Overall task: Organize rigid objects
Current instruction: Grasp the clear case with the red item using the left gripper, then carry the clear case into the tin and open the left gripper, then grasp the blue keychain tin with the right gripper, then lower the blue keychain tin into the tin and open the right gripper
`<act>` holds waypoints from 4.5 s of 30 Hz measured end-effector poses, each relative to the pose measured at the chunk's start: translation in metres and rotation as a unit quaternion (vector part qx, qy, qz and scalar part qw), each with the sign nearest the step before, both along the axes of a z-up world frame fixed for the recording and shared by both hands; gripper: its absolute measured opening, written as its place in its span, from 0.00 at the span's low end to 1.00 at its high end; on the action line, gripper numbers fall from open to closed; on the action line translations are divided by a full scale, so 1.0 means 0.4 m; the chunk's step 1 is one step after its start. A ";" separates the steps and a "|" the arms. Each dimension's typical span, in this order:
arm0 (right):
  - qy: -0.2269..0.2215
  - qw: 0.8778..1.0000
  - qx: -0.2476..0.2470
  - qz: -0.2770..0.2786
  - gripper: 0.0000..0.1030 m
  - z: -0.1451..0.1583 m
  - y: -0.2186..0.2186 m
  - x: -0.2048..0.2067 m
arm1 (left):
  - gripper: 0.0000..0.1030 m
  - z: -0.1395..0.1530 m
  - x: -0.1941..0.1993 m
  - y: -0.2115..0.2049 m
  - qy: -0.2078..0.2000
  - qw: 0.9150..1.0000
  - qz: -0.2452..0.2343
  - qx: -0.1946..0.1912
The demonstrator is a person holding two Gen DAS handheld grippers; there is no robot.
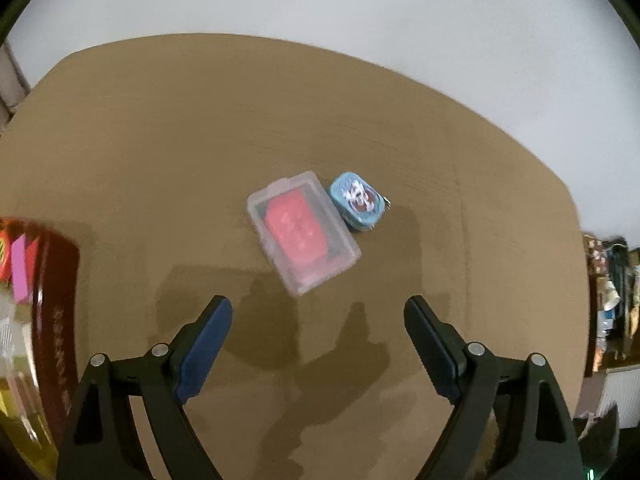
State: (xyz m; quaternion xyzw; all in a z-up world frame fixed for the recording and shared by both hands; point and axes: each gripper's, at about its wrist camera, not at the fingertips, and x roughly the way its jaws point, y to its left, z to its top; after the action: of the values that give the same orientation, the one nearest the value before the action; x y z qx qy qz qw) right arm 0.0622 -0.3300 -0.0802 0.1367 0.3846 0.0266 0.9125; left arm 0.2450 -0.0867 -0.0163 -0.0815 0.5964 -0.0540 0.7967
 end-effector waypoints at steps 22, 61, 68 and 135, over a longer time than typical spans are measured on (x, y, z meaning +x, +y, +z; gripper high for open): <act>-0.024 0.999 0.026 -0.002 0.59 0.039 -0.044 -0.056 | 0.57 -0.084 0.058 0.010 -0.014 0.998 -0.014 0.062; 0.037 0.999 -0.008 -0.002 0.59 -0.007 0.020 0.075 | 0.57 0.005 -0.506 0.509 -0.018 0.992 -0.036 0.116; 0.038 0.999 -0.010 -0.004 0.59 -0.014 0.016 0.063 | 0.56 -0.024 -0.466 0.498 -0.014 0.989 -0.053 0.139; 0.059 0.875 -0.029 0.479 0.31 0.308 0.778 0.158 | 0.85 0.003 -0.933 0.651 -0.108 0.965 0.197 0.134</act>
State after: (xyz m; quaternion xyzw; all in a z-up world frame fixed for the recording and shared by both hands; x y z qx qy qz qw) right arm 0.1253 -0.0189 0.0430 -0.0894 0.4564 0.4417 0.7672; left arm -0.1280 0.1737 -0.0149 -0.0835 0.4803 0.1758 0.8552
